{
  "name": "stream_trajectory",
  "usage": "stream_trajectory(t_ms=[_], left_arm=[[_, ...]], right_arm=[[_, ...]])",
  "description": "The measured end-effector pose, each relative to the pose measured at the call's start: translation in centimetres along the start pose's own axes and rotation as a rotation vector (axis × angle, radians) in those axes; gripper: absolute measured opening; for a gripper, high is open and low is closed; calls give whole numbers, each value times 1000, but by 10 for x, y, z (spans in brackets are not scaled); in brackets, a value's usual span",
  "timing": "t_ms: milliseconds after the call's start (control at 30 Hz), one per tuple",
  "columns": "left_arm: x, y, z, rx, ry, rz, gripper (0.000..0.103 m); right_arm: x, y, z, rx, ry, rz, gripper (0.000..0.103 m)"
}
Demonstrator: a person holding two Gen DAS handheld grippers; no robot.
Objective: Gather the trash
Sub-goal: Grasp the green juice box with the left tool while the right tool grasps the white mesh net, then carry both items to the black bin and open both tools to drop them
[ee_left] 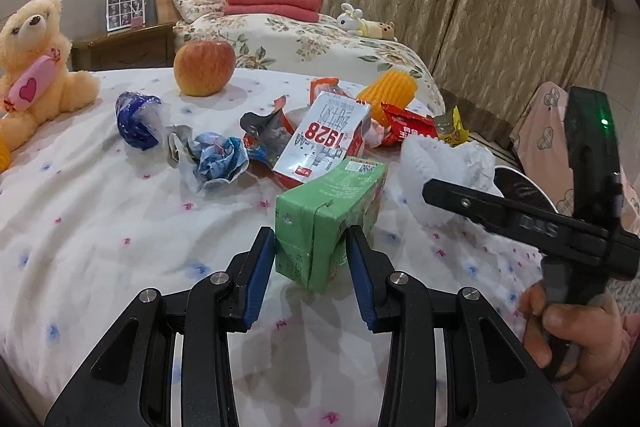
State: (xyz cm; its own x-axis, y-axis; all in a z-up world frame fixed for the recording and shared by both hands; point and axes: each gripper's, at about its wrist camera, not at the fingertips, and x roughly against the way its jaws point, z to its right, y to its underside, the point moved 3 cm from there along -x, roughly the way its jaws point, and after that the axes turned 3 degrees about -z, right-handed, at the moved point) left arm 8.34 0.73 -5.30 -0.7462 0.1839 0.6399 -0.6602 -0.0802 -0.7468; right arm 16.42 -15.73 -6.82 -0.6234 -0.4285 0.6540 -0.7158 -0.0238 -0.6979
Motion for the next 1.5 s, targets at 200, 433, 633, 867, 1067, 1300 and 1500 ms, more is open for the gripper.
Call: stream_trajectory(t_ms=[200, 433, 633, 867, 1067, 1300, 1500], left_arm=[[7, 0, 10, -26, 25, 15, 36], [18, 2, 31, -64, 70, 38, 36], [23, 3, 51, -102, 106, 45, 36], [19, 5, 83, -158, 156, 33, 36], [10, 2, 118, -219, 197, 31, 36], [-5, -3, 155, -272, 237, 21, 36], [-23, -11, 184, -301, 256, 3, 36]], right_arm=[[21, 7, -2, 1, -16, 27, 29], [59, 22, 7, -32, -29, 67, 29], [86, 37, 24, -77, -15, 92, 29], [106, 50, 50, -133, 18, 120, 29], [118, 54, 85, -195, 73, 138, 29], [134, 55, 120, -253, 129, 167, 29], [142, 51, 149, -292, 165, 181, 29]])
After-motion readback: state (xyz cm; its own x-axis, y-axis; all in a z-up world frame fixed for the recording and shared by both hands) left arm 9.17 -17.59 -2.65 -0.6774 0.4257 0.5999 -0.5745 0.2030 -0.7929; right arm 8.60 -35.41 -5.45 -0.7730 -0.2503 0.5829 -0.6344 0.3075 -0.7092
